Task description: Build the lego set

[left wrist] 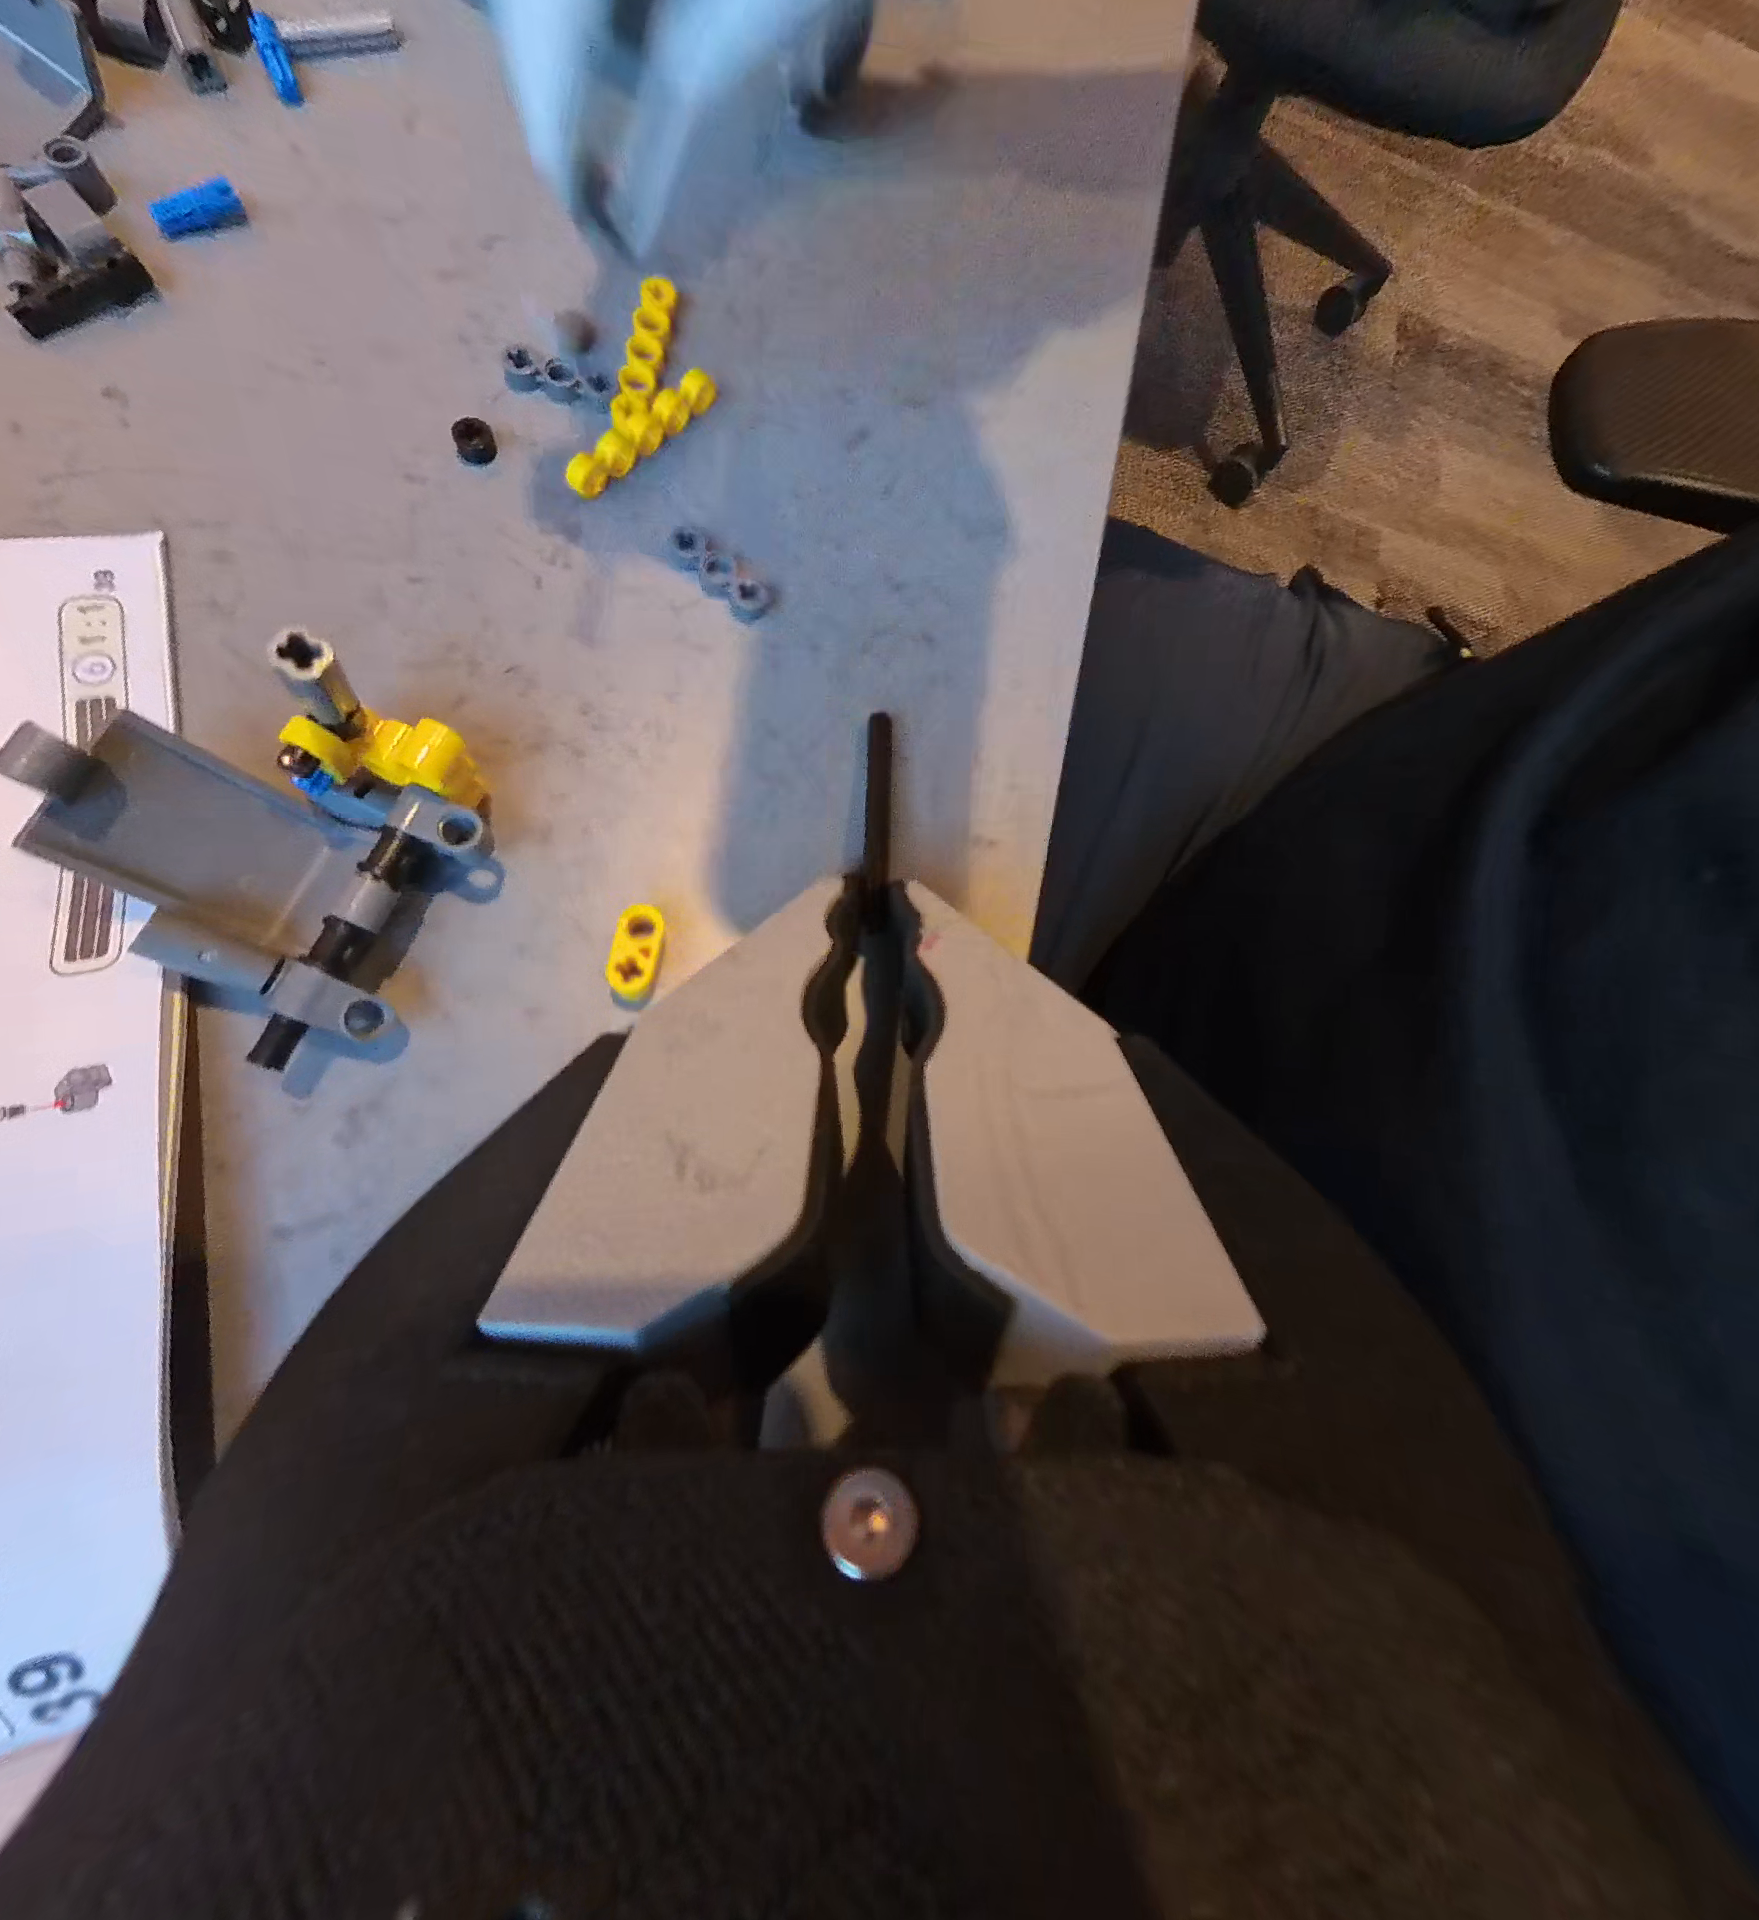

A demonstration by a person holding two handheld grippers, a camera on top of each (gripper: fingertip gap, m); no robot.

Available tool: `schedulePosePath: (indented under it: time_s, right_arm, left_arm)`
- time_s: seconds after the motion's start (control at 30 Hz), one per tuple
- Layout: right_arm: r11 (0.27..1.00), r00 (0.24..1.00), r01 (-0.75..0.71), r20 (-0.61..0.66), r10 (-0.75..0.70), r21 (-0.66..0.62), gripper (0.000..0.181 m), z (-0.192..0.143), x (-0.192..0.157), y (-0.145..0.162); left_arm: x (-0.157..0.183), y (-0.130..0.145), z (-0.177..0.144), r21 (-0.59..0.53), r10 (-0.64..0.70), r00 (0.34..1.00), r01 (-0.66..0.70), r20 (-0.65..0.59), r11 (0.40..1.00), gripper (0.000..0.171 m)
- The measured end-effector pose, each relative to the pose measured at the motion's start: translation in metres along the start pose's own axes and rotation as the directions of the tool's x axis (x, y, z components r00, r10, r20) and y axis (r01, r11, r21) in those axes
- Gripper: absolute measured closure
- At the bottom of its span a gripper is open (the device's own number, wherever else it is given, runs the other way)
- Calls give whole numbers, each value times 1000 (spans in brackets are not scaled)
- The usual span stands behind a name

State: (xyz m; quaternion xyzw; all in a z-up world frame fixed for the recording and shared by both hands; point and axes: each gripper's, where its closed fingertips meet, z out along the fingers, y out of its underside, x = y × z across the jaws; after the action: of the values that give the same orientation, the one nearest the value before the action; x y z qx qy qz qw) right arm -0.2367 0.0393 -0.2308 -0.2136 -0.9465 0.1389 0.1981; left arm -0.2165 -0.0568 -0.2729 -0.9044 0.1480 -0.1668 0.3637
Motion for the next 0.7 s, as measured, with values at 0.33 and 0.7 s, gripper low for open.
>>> schedulePosePath:
  time_s: [0.33,0.7]
  right_arm:
    - [954,979,-193,-115,170,-229,163,10,110,114]
    - [703,900,-434,307,309,564,160,-35,-26,-77]
  left_arm:
    - [-3,-1,-12,64,24,998,-28,62,998,168]
    - [18,-48,-54,455,30,986,49,-166,889,168]
